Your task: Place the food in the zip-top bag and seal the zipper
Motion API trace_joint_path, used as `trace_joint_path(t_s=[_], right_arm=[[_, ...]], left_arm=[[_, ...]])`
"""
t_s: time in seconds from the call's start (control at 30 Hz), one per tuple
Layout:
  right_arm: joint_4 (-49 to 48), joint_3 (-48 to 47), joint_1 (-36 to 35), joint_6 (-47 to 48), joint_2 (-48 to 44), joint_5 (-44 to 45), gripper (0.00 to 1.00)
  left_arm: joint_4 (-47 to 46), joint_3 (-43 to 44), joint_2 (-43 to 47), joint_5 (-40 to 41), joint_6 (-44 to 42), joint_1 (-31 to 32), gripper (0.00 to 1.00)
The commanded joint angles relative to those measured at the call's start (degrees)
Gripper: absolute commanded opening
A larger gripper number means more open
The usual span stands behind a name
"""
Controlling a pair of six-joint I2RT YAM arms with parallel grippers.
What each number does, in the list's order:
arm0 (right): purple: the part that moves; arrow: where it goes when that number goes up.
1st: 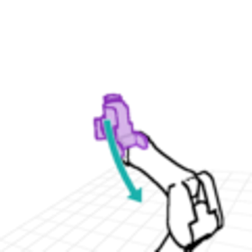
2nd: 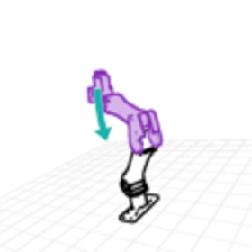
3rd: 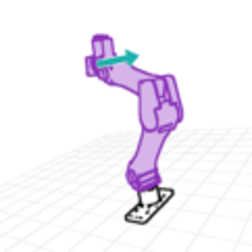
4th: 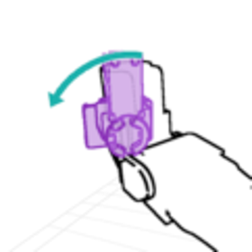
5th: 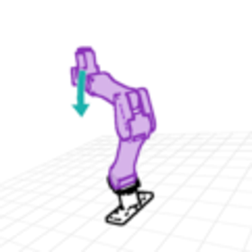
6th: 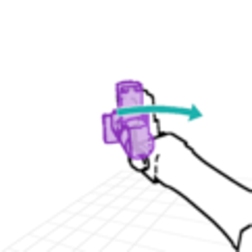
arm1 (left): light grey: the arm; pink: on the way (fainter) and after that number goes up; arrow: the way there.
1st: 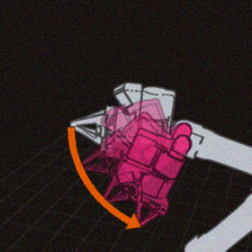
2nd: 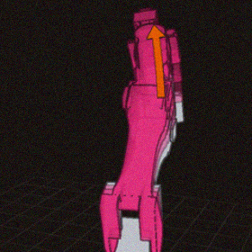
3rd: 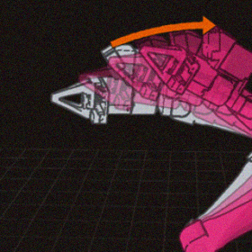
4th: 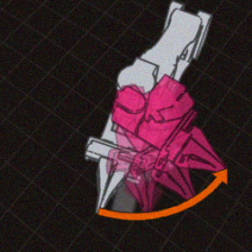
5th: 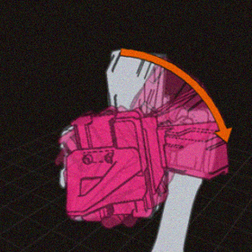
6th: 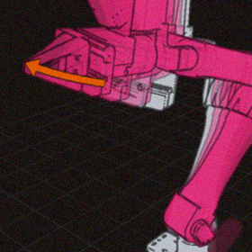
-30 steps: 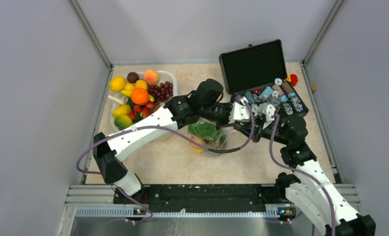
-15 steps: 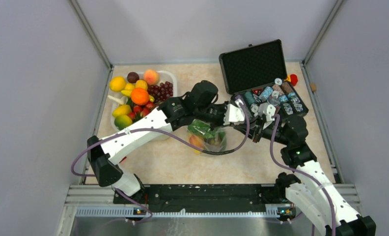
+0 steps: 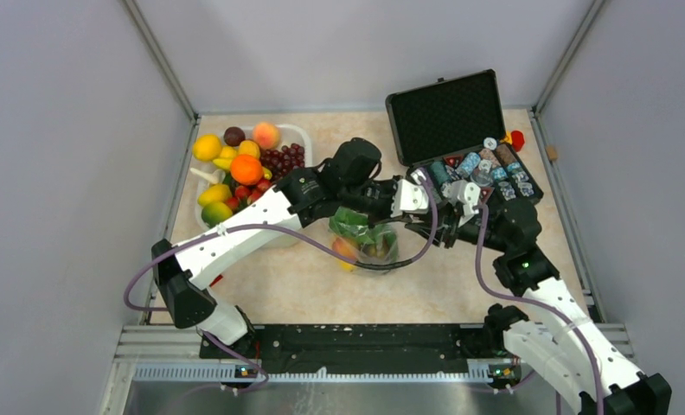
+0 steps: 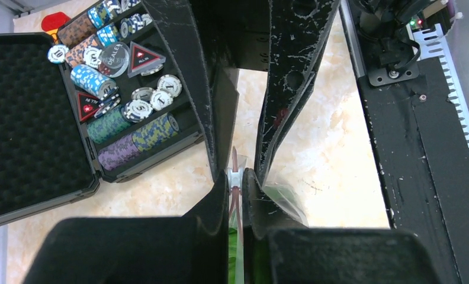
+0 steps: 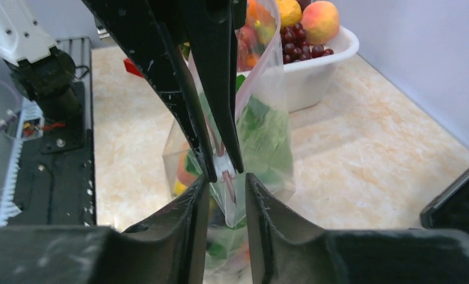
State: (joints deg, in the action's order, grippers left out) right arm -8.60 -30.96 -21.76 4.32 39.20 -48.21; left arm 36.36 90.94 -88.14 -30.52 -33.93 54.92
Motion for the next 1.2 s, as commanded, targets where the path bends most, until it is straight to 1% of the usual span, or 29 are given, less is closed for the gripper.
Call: trace_joint_path(t_s=[0.0, 0.07, 0.2, 0.23, 0.3, 0.33, 0.43, 0.53, 0.6, 0.73, 0.87, 1.0, 1.17], right_arm=[[1.4, -4.4, -1.1, 4.0, 1.8, 2.1, 0.18], [2.0, -4.9, -1.3, 4.8, 2.5, 2.4, 0.08], [3.3, -5.9, -2.0, 6.1, 2.9, 1.9, 0.01], [3.4, -6.0, -2.1, 6.2, 2.8, 1.8, 0.01], [3.3, -6.3, -2.4, 6.3, 2.6, 2.4, 0.13], [3.7, -6.5, -2.6, 6.5, 2.5, 2.8, 0.11], [6.0, -8.1, -2.7, 8.0, 3.0, 3.9, 0.0], [7.4, -9.1, -2.8, 8.6, 3.6, 4.4, 0.0], [7.9, -9.4, -2.8, 8.6, 3.8, 6.3, 0.0], [10.8, -9.6, -2.9, 8.6, 3.3, 8.8, 0.0], [11.6, -9.1, -2.9, 8.8, 2.3, 8.4, 0.0], [11.6, -9.0, -3.1, 8.6, 2.0, 6.7, 0.0], [13.2, -8.7, -3.2, 9.0, 1.9, 9.0, 0.0]], left_arm=[[0.5, 2.3, -0.1, -1.6, 0.8, -0.1, 0.0], [0.5, 2.3, -0.1, -1.5, 0.8, -0.1, 0.0], [0.6, 2.5, -0.1, -1.0, 0.8, -0.1, 0.0], [0.8, 2.7, -0.1, -1.1, 0.7, -0.1, 0.0], [1.3, 3.1, -0.4, -1.1, 0.7, -0.1, 0.0], [1.5, 3.4, -0.6, -1.1, 0.7, -0.1, 0.0], [2.0, 3.9, -1.0, -1.3, 0.6, -0.1, 0.0], [2.4, 4.2, -1.0, -1.3, 0.5, -0.1, 0.0], [2.8, 4.2, -0.9, -0.9, 0.2, -0.1, 0.0], [4.5, 3.4, 0.0, 2.0, -0.5, -0.1, 0.0], [4.9, 1.6, 1.9, 4.0, -1.1, -0.2, 0.0], [4.7, 1.9, 2.3, 3.4, -1.1, -0.2, 0.0], [6.7, 1.6, 2.7, 5.9, -1.9, -0.3, 0.0]])
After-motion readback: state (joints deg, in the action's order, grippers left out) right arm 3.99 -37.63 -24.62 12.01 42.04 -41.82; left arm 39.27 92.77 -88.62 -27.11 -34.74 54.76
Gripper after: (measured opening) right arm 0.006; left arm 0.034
